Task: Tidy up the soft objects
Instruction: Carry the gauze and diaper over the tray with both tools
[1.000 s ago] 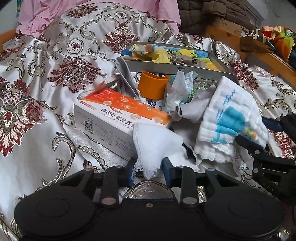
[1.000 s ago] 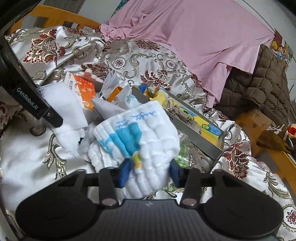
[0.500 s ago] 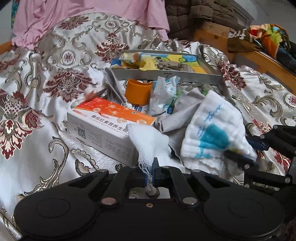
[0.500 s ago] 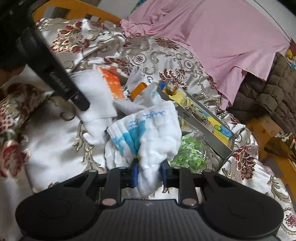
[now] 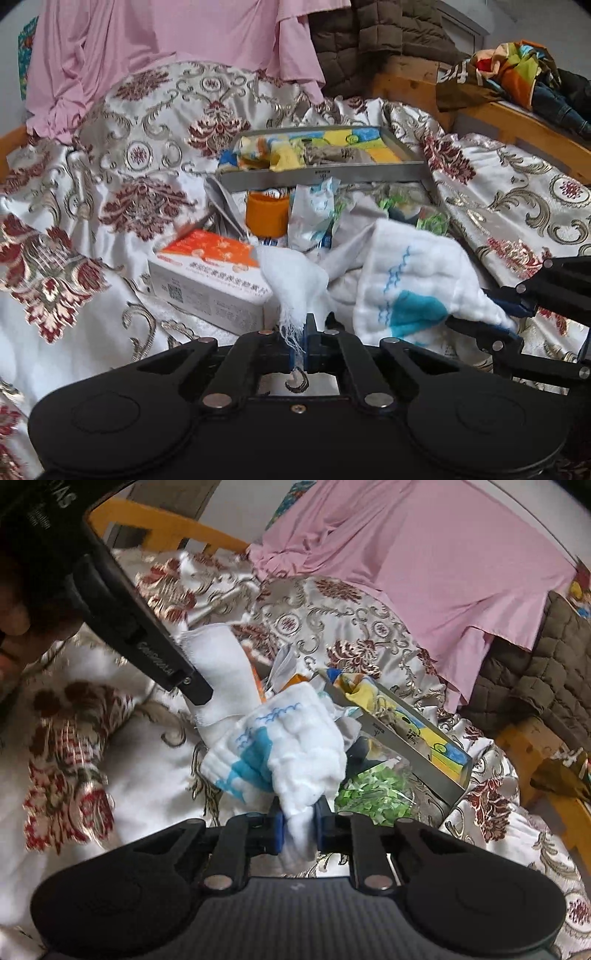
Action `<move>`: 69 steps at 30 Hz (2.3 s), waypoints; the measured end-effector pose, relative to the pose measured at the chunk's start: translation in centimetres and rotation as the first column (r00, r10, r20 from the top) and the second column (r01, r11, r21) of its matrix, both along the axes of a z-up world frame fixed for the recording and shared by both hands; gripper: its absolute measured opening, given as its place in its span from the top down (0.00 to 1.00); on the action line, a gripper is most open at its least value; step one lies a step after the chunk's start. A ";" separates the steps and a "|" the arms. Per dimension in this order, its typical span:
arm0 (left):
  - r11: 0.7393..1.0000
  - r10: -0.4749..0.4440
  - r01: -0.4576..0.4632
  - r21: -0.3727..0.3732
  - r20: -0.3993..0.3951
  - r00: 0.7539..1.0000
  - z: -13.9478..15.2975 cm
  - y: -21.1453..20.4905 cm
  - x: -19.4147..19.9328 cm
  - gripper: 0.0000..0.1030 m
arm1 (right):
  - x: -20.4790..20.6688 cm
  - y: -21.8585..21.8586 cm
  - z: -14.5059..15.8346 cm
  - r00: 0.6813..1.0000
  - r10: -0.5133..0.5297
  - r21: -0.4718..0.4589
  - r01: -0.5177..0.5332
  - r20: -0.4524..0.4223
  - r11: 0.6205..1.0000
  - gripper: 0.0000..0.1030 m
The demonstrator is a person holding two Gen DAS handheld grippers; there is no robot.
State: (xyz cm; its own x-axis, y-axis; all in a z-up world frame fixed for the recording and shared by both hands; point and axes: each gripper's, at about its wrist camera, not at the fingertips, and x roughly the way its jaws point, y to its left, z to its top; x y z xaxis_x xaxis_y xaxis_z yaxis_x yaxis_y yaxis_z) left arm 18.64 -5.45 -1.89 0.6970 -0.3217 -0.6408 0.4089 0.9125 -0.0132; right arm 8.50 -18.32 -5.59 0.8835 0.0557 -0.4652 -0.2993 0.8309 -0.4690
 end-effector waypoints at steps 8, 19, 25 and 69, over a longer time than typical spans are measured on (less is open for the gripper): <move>1.000 -0.001 0.002 -0.012 0.053 0.999 3.1 -0.2 -1.1 0.97 | -0.8 -2.5 3.0 0.996 -0.047 0.146 0.036 0.070 0.989 0.85; 0.998 0.028 -0.018 -0.068 0.152 0.988 7.9 -1.5 0.1 0.97 | 0.8 -5.5 7.1 0.963 -0.115 0.251 0.052 0.243 0.967 0.85; 0.988 0.094 -0.066 -0.139 0.202 0.975 10.6 -2.7 4.2 0.97 | 5.8 -8.1 10.0 0.934 -0.161 0.295 0.064 0.318 0.953 0.85; 0.992 -0.054 0.054 -0.117 0.005 0.999 -1.9 -20.0 32.1 0.87 | 29.0 -22.0 0.3 0.906 -0.417 0.574 0.308 0.066 0.759 0.63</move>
State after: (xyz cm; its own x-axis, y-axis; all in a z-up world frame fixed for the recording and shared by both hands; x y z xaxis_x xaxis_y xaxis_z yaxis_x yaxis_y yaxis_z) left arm 50.78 -25.47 -3.82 0.6781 -0.4314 -0.5951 0.4577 0.8813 -0.1174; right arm 37.55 -40.31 -5.27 0.9525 -0.0939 -0.2897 0.1202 0.9900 0.0743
